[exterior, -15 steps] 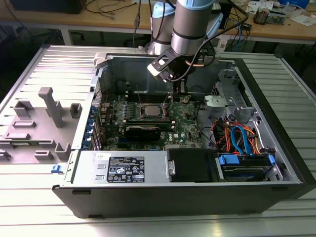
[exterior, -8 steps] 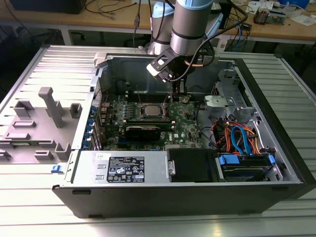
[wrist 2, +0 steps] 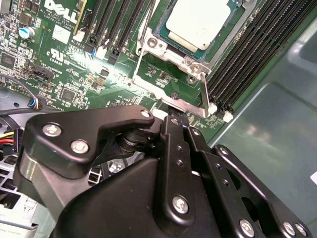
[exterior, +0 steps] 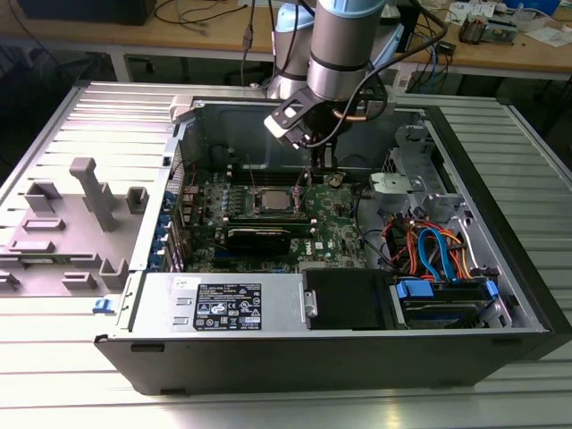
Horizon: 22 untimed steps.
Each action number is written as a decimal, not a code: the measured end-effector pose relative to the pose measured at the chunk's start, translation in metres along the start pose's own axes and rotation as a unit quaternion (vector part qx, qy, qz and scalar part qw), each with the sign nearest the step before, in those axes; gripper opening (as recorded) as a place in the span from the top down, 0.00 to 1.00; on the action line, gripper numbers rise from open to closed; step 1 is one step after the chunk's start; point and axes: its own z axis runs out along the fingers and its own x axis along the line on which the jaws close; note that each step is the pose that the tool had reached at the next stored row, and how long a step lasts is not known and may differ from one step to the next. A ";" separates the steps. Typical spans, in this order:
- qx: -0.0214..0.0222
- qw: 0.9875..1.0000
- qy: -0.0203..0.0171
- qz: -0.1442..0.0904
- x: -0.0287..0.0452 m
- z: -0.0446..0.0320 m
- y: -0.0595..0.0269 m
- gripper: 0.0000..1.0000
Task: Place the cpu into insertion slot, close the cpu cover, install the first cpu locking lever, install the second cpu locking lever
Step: 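Close the cpu cover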
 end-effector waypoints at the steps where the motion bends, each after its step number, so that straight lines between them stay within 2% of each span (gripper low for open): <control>1: 0.000 1.000 0.000 0.000 0.0000 0.0000 -0.0005 0.89; 22: 0.000 1.000 0.000 0.000 0.0002 0.0001 -0.0142 0.89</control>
